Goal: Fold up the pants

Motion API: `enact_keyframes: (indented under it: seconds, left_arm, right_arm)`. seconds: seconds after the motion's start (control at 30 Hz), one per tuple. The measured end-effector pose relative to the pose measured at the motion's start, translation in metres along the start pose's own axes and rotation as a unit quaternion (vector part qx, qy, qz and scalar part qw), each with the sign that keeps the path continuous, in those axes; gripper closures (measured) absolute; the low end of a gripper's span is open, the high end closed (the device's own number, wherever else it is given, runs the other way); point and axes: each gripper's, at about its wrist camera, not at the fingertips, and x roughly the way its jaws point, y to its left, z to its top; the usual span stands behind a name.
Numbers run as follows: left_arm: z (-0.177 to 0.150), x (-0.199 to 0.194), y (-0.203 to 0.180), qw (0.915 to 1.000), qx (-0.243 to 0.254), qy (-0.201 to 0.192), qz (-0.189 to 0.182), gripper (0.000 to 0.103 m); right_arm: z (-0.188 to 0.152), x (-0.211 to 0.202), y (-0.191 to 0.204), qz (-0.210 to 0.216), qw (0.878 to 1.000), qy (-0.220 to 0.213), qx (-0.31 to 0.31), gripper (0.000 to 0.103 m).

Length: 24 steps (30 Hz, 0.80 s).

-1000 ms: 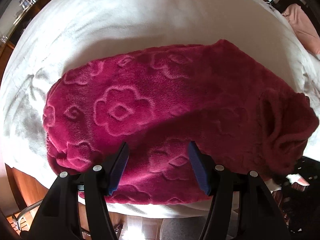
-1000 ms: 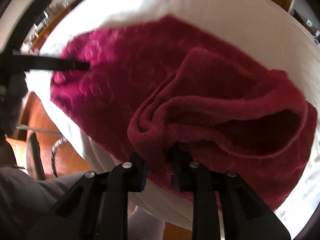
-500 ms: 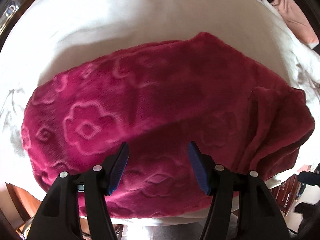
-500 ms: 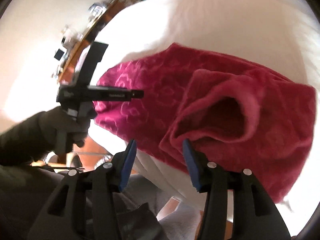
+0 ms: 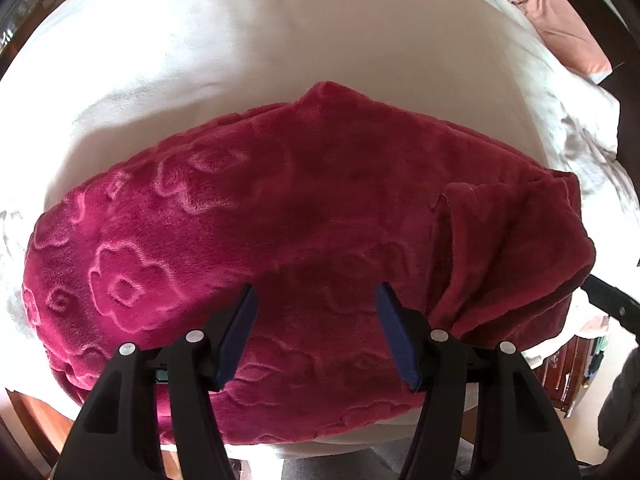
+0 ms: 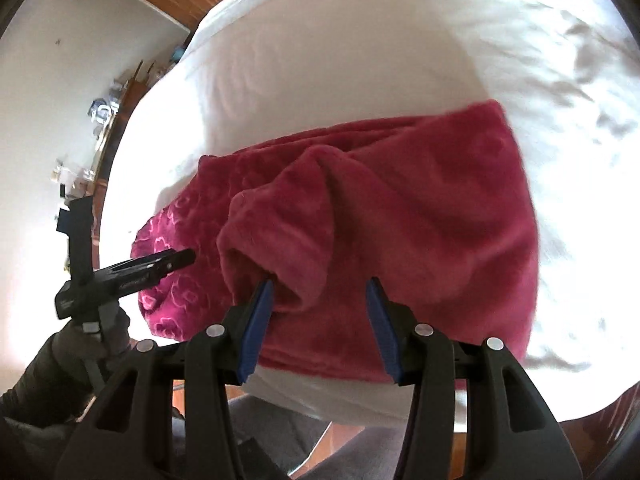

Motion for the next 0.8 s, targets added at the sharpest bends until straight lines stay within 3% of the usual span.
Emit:
enact_keyframes:
  seconds: [0.13, 0.3, 0.43, 0.57, 0.8]
  left_arm:
    - [-0.006, 0.004, 0.005, 0.9999, -0.011, 0.005, 0.005, 0.041]
    - [-0.013, 0.0, 0.02, 0.9995, -0.031, 0.006, 0.008, 0.041]
    - [-0.013, -0.004, 0.032, 0.999, -0.045, 0.003, 0.004, 0.042]
    - [-0.003, -0.013, 0.042, 0.9991, -0.042, -0.001, -0.01, 0.041]
    - [0.021, -0.015, 0.004, 0.9983, -0.004, -0.003, -0.058, 0.033]
  right_arm:
    - [0.023, 0.02, 0.022, 0.019, 0.999, 0.004, -0.025, 0.053]
    - [0.045, 0.048, 0.055, 0.097, 0.994, 0.027, -0.032, 0.053]
    - [0.044, 0.046, 0.067, 0.143, 0.989, 0.035, -0.031, 0.053]
    - [0.03, 0.033, 0.057, 0.132, 0.99, 0.04, -0.032, 0.053]
    - [-0.016, 0.035, 0.022, 0.047, 0.997, 0.063, -0.018, 0.053]
